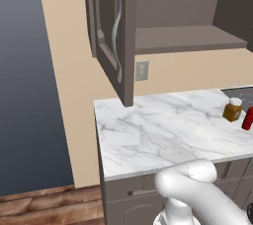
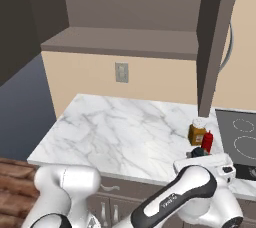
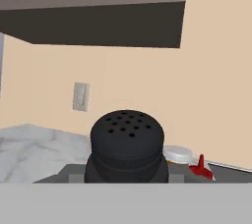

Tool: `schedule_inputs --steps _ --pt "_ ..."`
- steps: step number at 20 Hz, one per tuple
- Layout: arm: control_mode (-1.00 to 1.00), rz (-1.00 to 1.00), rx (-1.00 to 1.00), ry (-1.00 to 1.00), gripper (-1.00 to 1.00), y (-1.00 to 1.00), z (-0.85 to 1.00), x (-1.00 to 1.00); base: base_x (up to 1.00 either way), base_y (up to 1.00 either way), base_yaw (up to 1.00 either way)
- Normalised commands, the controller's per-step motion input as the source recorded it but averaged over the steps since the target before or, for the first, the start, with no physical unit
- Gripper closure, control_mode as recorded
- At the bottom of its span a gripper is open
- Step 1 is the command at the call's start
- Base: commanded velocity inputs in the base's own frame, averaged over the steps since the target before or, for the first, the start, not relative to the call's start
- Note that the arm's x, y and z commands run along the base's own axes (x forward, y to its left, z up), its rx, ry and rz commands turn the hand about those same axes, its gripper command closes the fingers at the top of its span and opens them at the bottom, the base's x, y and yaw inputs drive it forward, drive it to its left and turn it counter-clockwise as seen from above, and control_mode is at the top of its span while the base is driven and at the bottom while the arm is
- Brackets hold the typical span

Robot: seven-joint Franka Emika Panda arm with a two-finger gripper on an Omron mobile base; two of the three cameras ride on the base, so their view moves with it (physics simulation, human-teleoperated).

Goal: Collect the turmeric, ketchup, and shaker from the cabinet and place them next to the stove.

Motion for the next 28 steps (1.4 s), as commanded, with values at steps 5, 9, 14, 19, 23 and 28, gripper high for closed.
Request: schedule_inputs --steps 5,9,14,19,23,28 --pt "-1.0 0.0 -0.03 0.04 1.0 -0.93 -0.55 0.01 0.0 0.0 0.0" --pt "-1.0 0.0 -0.05 0.04 1.0 -0.71 -0.63 0.15 0.0 0.0 0.0" --pt "-1.0 0.01 -0.08 0.02 1.0 -0.18 -0.61 0.34 0.0 0.0 0.0" --pt "-1.0 0.0 -0.13 0.04 1.0 0.01 -0.44 0.35 0.0 0.0 0.0" --pt "-1.0 0.0 -0.09 0.06 1.0 0.07 -0.19 0.42 0.0 0.0 0.0" --pt "-1.0 0.0 -0.1 0.08 1.0 0.09 -0.1 0.47 0.0 0.0 0.0"
